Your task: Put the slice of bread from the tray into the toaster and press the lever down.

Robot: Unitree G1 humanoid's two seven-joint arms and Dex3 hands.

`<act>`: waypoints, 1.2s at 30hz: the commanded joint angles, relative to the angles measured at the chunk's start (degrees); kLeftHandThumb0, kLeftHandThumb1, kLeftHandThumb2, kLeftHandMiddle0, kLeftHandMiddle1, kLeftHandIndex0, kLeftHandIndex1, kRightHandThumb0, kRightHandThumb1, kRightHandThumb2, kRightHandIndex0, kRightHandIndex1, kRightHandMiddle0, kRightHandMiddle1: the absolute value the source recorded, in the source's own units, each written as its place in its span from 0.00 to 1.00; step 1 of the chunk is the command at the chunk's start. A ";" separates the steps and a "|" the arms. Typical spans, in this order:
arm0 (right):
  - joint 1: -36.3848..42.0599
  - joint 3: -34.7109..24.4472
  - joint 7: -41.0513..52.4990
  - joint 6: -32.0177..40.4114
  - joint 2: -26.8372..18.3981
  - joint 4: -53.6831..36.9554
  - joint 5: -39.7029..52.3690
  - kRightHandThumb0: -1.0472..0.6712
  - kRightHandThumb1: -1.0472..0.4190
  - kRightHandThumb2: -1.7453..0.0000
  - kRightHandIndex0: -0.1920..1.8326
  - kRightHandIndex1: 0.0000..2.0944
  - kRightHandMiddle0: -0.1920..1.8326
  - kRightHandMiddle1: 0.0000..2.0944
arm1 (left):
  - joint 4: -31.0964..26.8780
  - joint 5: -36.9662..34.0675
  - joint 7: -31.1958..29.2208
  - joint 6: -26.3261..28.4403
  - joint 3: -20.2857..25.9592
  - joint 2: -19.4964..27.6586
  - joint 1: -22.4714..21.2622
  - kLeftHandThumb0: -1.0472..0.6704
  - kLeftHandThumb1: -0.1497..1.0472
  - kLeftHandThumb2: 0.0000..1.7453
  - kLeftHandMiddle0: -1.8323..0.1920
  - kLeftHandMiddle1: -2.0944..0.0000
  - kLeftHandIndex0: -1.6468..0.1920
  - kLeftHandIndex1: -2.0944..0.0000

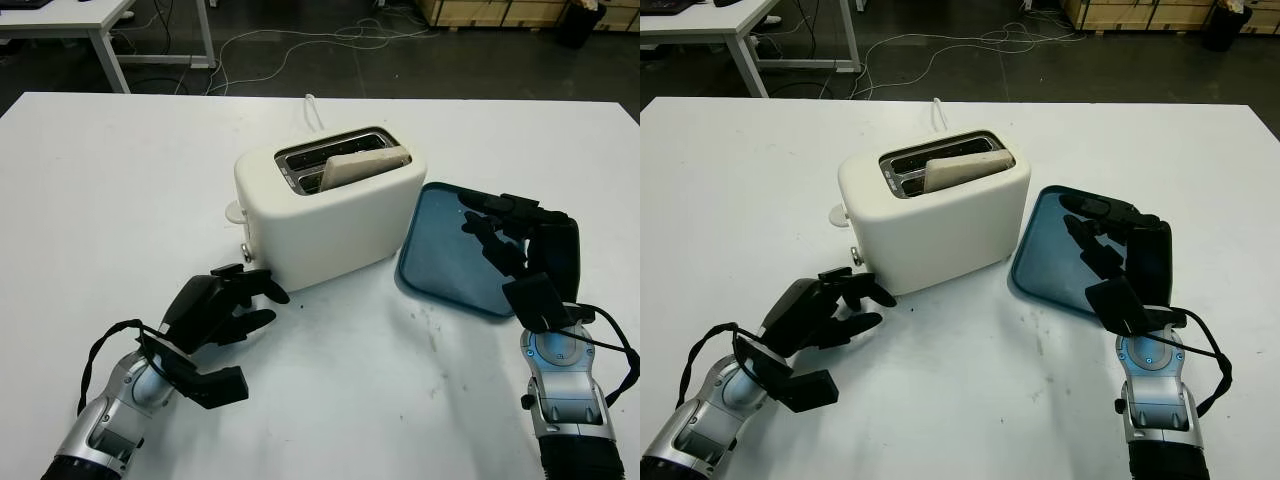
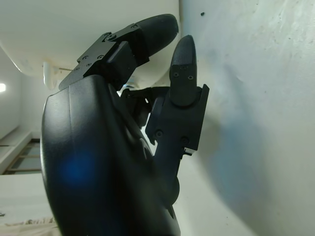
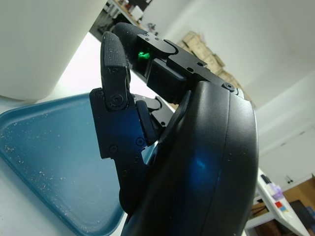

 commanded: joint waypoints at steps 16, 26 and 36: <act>-0.40 0.25 0.14 -1.32 0.15 0.67 0.95 0.35 0.09 0.88 0.53 0.44 0.64 0.00 | -14.27 -6.13 -5.05 -8.46 11.29 10.52 0.68 0.38 0.89 0.14 0.59 0.26 0.52 0.56; -0.82 0.79 0.25 -1.33 0.30 1.24 1.28 0.36 0.09 0.89 0.53 0.47 0.65 0.00 | -19.45 -12.33 -9.64 -8.60 22.52 16.81 -5.51 0.38 0.89 0.13 0.55 0.26 0.50 0.53; -0.93 1.18 0.72 -1.03 0.28 0.80 2.03 0.35 0.09 0.89 0.52 0.50 0.65 0.00 | -12.88 -0.92 -9.11 -7.76 21.67 20.47 -14.98 0.39 0.89 0.16 0.52 0.29 0.43 0.71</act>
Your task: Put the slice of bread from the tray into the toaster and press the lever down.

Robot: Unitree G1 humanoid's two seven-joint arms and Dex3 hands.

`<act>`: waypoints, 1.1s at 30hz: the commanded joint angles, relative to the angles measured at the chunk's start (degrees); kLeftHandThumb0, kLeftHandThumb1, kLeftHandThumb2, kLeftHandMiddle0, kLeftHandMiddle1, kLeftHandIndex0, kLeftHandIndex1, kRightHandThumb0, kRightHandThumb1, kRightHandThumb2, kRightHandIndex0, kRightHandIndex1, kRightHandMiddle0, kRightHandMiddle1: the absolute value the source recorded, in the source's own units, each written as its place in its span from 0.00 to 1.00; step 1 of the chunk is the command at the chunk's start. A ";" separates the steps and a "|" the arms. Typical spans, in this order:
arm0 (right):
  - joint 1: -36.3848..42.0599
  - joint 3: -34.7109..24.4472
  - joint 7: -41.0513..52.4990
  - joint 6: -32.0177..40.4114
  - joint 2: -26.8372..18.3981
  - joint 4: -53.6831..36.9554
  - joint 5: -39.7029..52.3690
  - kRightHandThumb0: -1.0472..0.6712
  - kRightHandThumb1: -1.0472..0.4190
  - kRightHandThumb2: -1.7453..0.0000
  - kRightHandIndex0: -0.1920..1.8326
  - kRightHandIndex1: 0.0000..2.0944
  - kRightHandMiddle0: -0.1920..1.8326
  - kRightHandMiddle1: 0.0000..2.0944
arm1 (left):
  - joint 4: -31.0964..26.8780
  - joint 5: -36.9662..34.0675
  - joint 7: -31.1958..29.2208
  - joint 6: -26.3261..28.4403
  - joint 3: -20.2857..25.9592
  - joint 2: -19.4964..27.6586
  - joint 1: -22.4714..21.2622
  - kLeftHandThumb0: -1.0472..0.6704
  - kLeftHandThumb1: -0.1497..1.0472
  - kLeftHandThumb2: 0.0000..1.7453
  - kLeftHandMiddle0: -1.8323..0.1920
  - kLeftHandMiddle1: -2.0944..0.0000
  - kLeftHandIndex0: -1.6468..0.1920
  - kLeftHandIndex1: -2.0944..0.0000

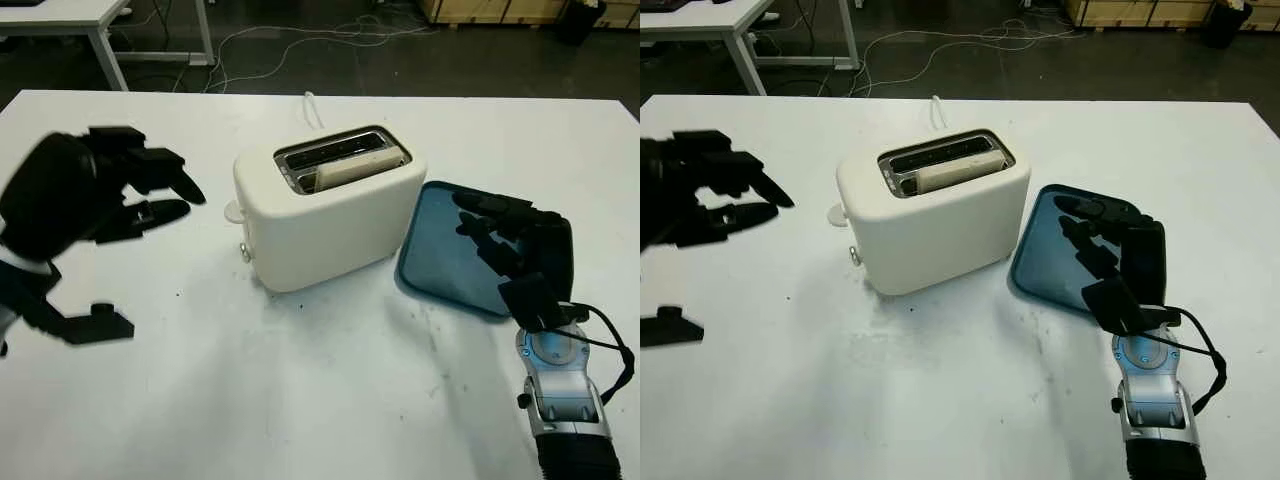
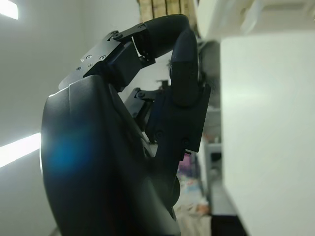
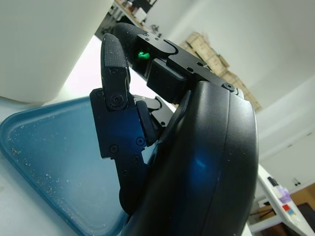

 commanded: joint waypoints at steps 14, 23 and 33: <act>-0.09 0.21 0.39 -0.27 0.43 -0.44 0.73 0.35 0.09 0.89 0.52 0.51 0.65 0.00 | 10.39 5.74 1.00 -3.50 -10.78 -0.85 -7.84 0.41 0.89 0.16 0.55 0.20 0.40 0.94; -0.12 0.29 0.36 0.00 0.59 -0.41 0.73 0.36 0.09 0.89 0.52 0.51 0.65 0.00 | 10.62 3.10 -0.29 -3.80 -11.75 -1.05 -7.09 0.41 0.89 0.17 0.57 0.20 0.40 0.96; 0.04 0.20 0.36 0.46 0.81 -0.58 0.76 0.35 0.09 0.89 0.52 0.51 0.65 0.00 | 12.77 3.56 0.77 -4.75 -12.32 -1.14 -7.55 0.42 0.89 0.16 0.56 0.20 0.39 0.96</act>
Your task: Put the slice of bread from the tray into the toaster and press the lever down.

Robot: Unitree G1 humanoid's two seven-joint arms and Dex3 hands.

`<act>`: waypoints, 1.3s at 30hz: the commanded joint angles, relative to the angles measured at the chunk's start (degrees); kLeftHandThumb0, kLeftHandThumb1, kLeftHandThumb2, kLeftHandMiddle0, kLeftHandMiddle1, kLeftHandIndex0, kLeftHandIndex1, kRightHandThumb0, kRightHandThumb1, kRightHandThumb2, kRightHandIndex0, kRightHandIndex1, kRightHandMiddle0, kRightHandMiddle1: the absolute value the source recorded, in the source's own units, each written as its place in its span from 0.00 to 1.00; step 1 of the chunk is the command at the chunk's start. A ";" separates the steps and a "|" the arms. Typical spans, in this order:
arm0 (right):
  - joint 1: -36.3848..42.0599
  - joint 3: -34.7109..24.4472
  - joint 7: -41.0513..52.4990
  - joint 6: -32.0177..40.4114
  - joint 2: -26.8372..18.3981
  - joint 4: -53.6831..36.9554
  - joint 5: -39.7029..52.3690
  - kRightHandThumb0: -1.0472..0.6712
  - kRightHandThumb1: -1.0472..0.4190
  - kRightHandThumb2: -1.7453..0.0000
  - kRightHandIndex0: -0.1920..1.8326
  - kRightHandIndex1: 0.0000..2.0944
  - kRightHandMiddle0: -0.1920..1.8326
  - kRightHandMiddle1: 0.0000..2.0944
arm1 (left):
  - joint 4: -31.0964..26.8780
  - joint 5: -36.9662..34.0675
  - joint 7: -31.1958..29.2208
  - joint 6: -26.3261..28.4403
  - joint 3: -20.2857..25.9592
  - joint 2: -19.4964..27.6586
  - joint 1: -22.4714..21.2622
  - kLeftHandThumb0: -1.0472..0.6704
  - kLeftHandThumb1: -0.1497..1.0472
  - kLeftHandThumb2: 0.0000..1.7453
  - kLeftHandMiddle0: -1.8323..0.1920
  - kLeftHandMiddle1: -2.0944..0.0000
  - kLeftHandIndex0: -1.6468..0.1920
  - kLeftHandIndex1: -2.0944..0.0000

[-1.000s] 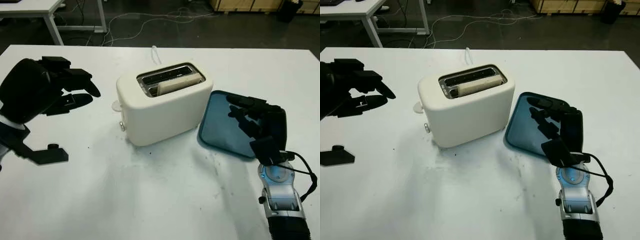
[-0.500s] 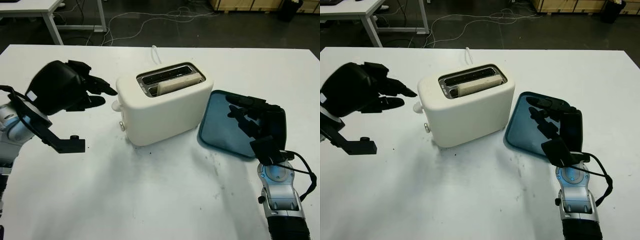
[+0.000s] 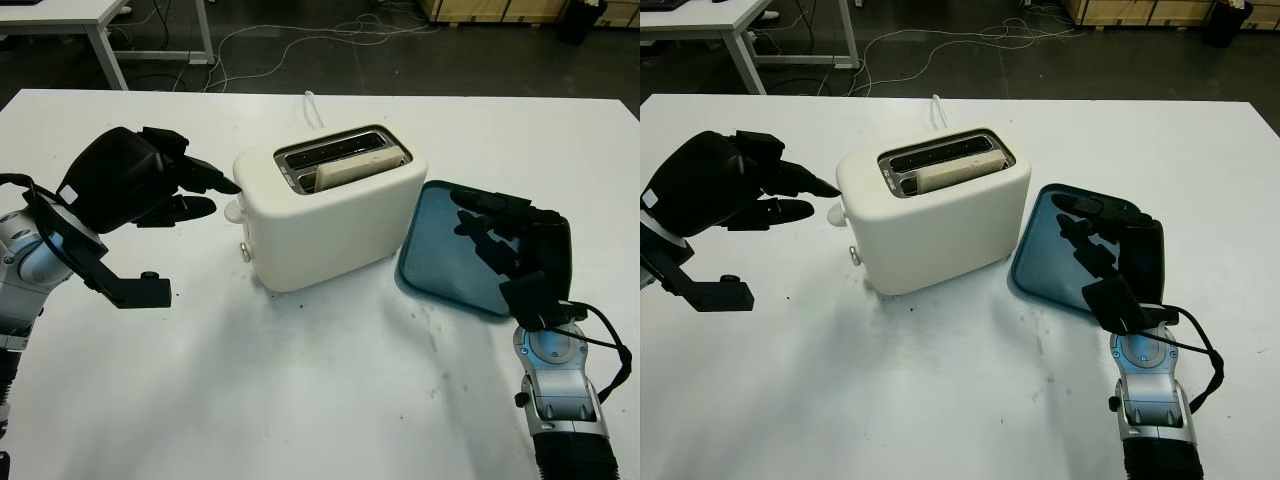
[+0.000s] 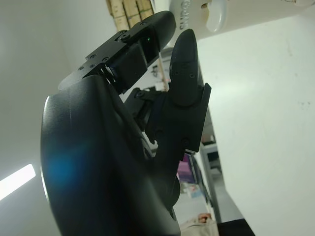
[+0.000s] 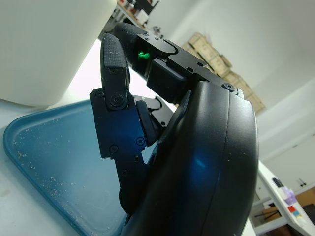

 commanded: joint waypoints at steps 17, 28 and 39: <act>0.12 0.02 -0.05 -1.09 0.29 0.82 0.49 0.36 0.09 0.89 0.53 0.50 0.65 0.00 | 2.30 0.70 1.35 -1.79 -0.99 -0.12 0.76 0.41 0.89 0.18 0.53 0.32 0.34 0.96; 0.26 0.07 -0.25 -1.28 0.13 0.77 0.04 0.36 0.09 0.89 0.52 0.49 0.65 0.00 | 4.92 1.67 2.45 -2.63 -2.17 -0.68 0.37 0.41 0.89 0.19 0.53 0.26 0.32 0.96; 0.46 0.03 0.02 -1.28 0.18 0.41 0.39 0.35 0.09 0.89 0.52 0.49 0.65 0.00 | 9.06 4.22 2.83 -2.21 -4.59 -1.06 -1.06 0.42 0.89 0.17 0.53 0.26 0.31 0.96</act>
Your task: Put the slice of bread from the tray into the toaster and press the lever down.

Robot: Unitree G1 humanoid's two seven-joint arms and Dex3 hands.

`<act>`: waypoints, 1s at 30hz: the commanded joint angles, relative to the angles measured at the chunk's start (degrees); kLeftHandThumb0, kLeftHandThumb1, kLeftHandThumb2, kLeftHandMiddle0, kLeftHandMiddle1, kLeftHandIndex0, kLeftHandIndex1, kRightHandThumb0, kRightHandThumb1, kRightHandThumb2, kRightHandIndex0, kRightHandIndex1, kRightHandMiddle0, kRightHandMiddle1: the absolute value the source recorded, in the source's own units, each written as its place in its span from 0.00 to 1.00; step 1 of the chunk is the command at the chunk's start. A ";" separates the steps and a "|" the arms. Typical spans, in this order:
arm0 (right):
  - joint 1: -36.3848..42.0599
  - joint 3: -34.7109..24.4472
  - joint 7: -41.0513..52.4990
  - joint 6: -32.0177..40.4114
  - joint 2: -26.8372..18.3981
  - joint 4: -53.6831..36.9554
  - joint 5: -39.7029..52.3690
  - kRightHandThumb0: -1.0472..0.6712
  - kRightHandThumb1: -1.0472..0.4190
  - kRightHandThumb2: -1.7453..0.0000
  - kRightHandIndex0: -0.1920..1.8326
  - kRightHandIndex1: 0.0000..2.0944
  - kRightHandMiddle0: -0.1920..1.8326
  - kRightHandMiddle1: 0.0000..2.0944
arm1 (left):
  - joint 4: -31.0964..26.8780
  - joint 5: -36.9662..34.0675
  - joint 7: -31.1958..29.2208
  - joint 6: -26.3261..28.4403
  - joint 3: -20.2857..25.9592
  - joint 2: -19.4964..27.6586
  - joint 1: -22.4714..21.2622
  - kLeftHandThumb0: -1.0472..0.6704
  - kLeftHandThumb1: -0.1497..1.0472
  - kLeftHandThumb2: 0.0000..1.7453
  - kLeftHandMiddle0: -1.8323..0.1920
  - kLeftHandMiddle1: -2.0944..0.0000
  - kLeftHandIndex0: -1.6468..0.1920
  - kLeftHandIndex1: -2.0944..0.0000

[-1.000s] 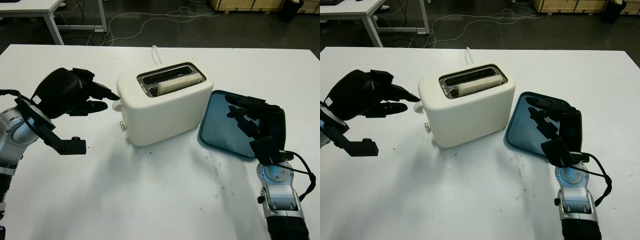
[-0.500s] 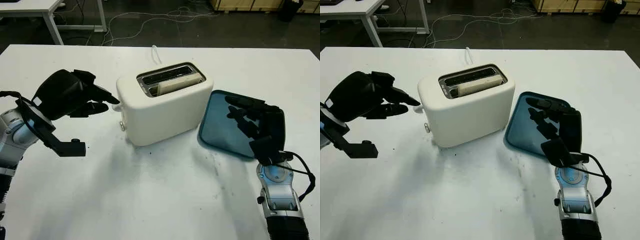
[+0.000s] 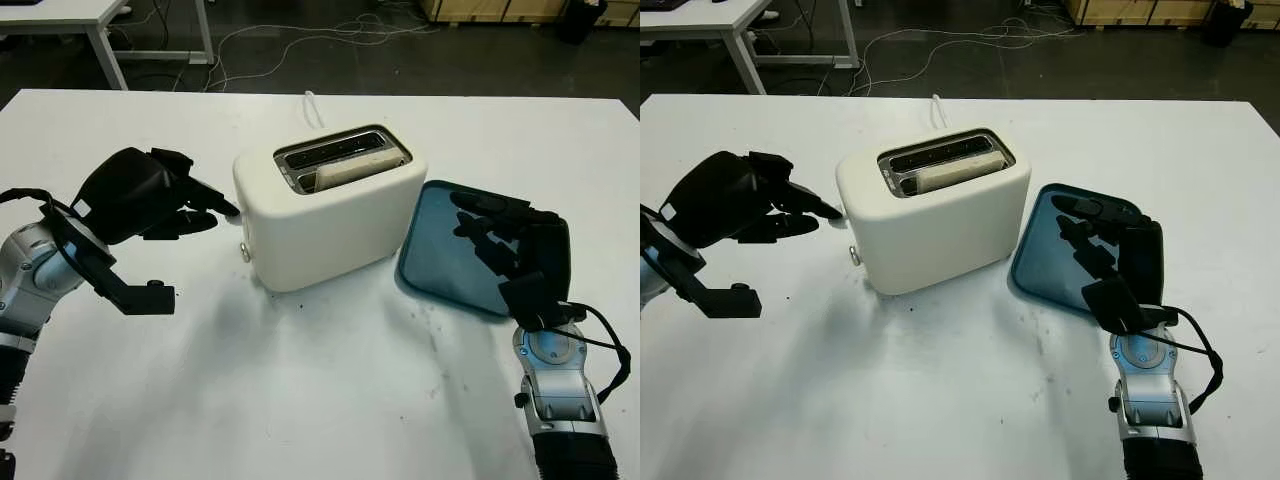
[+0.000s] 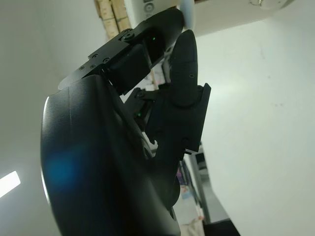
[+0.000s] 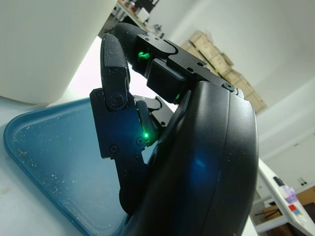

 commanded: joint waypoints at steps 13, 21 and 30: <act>0.54 0.11 -0.23 -1.13 0.22 -0.37 0.05 0.35 0.09 0.89 0.53 0.49 0.65 0.00 | 4.70 2.16 1.66 -1.77 -3.11 -0.07 -1.08 0.42 0.89 0.16 0.52 0.28 0.31 0.97; 0.71 0.09 -0.09 -0.63 0.32 -0.76 0.24 0.35 0.09 0.89 0.53 0.48 0.65 0.00 | 5.87 2.00 0.88 -1.52 -5.40 -1.31 0.84 0.42 0.89 0.17 0.51 0.30 0.30 0.96; 0.79 0.07 -0.23 -1.25 0.19 -0.78 0.06 0.34 0.09 0.89 0.52 0.48 0.65 0.00 | 9.51 3.56 4.15 -2.10 -8.17 -3.11 1.10 0.42 0.89 0.15 0.51 0.28 0.28 0.93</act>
